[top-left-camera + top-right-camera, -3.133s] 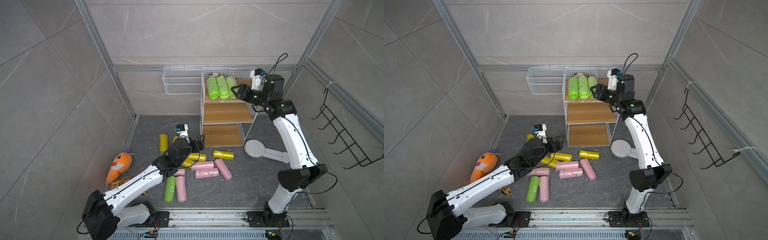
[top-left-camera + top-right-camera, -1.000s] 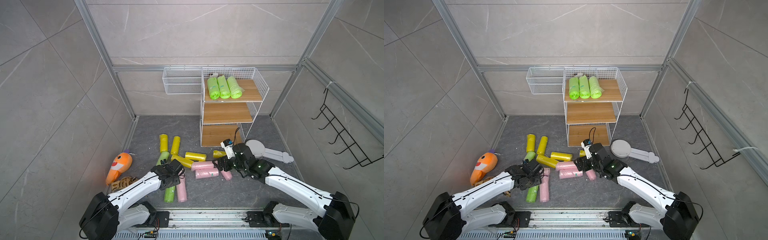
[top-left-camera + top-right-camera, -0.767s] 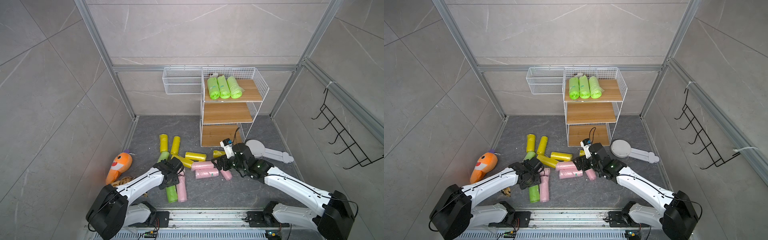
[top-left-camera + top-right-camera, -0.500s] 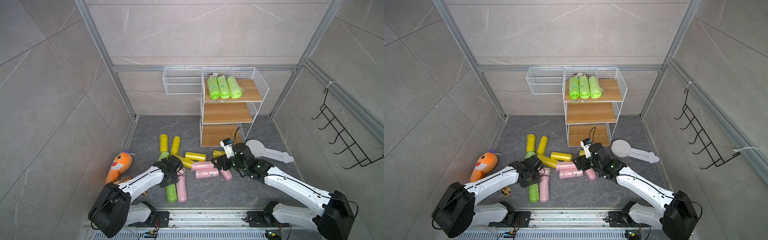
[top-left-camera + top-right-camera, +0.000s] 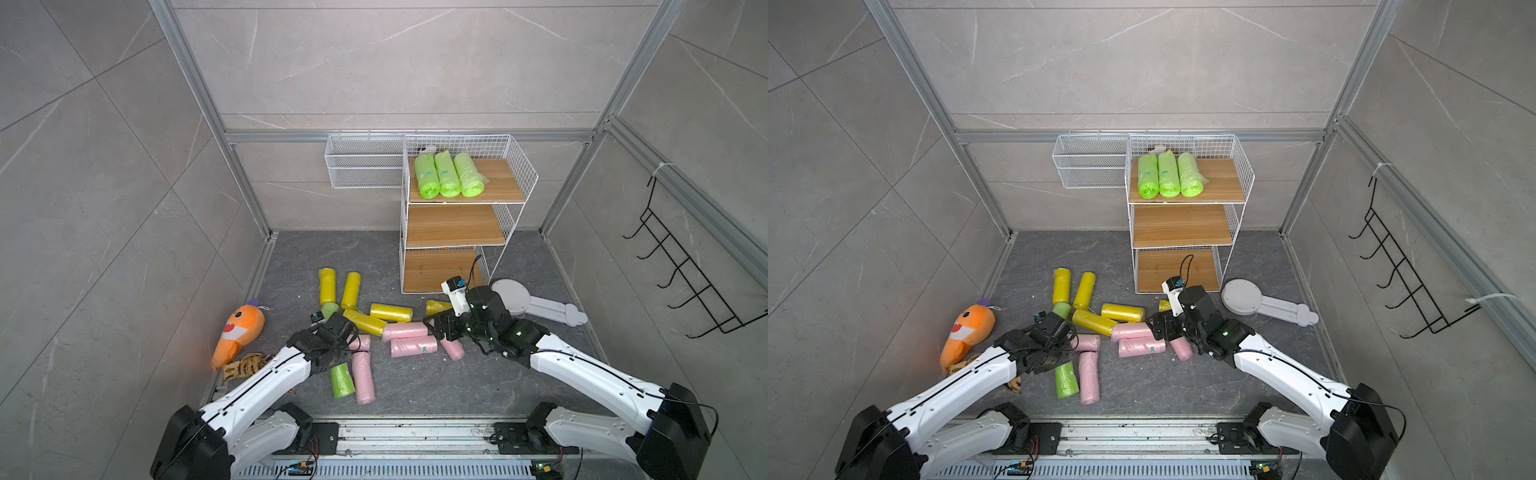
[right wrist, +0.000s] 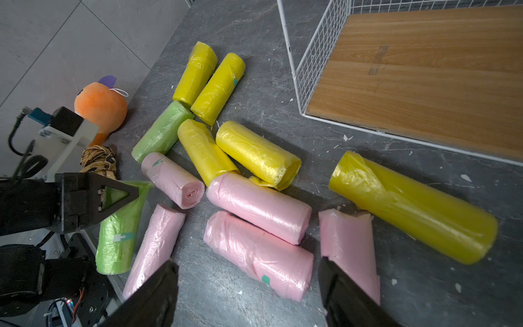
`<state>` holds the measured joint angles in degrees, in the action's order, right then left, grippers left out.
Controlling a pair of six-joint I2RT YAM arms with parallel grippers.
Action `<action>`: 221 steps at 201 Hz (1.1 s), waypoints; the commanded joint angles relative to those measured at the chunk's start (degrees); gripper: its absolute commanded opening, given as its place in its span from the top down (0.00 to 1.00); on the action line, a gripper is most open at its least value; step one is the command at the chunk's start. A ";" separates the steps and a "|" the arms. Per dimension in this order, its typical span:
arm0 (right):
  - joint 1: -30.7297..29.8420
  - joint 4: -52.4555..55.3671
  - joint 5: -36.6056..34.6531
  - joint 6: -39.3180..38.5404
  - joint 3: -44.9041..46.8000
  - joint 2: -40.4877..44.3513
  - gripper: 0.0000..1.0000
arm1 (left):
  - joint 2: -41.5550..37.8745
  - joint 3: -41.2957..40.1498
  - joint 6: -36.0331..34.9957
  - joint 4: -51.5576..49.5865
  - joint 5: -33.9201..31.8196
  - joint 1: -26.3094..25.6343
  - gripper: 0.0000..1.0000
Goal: Sort the rolls of trash bags by color and place them on the shelf
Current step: Pick up the roll of trash bags from the center of the board.
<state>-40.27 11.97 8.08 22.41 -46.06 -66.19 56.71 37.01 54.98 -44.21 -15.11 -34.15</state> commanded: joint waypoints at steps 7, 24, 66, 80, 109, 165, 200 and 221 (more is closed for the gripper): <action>-0.20 -2.32 5.53 1.07 -2.16 1.18 0.16 | -7.50 5.83 3.79 -1.53 -2.19 -0.33 0.71; -0.10 -4.51 10.00 2.75 -3.61 -0.21 0.15 | -9.75 8.15 4.58 5.21 -2.11 -0.39 0.71; -0.16 -12.02 18.16 11.08 -5.47 -2.23 0.12 | -7.85 8.92 7.08 26.80 0.50 -0.39 0.72; -0.29 -15.68 19.95 15.05 -5.13 -2.72 0.10 | -6.59 8.38 8.80 33.94 1.16 -0.39 0.72; -1.93 -20.66 18.73 18.70 -4.84 -3.76 0.04 | -4.32 6.30 14.53 46.48 3.13 -0.39 0.72; -4.37 -29.08 13.26 21.34 -3.64 -7.32 0.01 | -1.75 4.37 21.47 58.08 7.25 -0.39 0.72; -5.62 -32.14 9.71 21.40 -3.75 -9.17 0.03 | -1.76 3.18 24.27 61.81 9.07 -0.34 0.72; -5.78 -34.22 7.25 20.78 -3.42 -9.47 0.04 | -1.86 2.40 25.87 63.70 9.82 -0.38 0.72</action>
<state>-45.67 -16.88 19.27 42.92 -49.82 -75.07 55.22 39.59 77.28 10.85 -7.33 -34.15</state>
